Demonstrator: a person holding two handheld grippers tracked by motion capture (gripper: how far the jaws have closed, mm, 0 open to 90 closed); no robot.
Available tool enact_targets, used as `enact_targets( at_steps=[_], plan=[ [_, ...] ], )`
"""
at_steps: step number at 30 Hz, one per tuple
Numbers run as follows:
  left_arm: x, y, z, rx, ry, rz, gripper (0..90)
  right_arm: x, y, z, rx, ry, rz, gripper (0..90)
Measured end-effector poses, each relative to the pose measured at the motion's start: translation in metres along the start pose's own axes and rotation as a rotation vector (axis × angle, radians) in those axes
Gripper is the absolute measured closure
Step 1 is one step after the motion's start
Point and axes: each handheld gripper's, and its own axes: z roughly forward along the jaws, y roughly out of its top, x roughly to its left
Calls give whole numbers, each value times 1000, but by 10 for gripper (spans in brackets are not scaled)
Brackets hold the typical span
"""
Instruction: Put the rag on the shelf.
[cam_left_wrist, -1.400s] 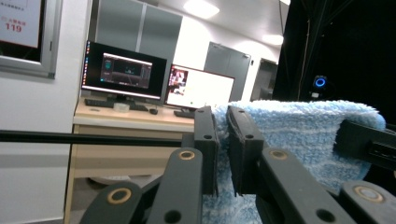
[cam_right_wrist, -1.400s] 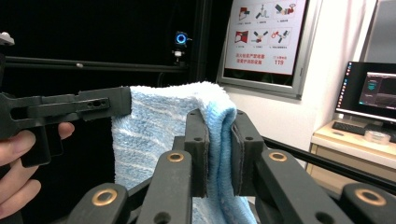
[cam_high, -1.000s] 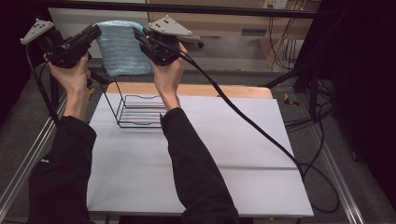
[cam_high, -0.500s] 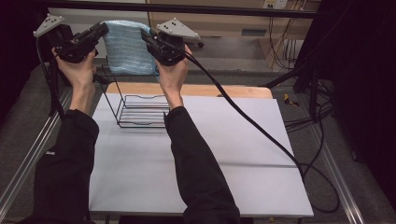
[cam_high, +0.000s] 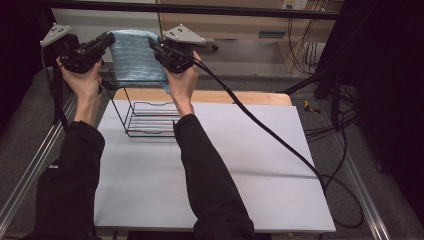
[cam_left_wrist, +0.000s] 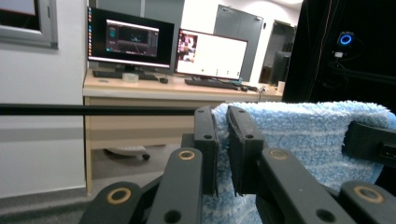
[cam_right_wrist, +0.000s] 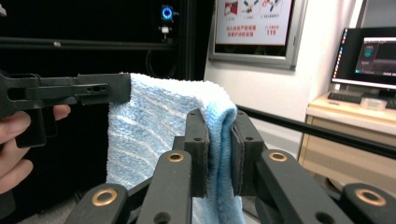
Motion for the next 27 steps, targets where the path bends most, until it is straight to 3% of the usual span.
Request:
enact_targets(
  at_steps=[4,20,24,27],
  plan=[
    [1,-9,-4,8,-7,8,820,0,-8,0,19,4,17,798],
    [7,-34,-23,53,-48,-11,818,15,-18,-7,121,-5,-22,795],
    [5,-36,-25,59,-66,4,817,12,-25,-11,119,5,48,795],
    [2,-37,-25,73,-62,31,818,11,-31,-14,120,8,44,795]
  ],
)
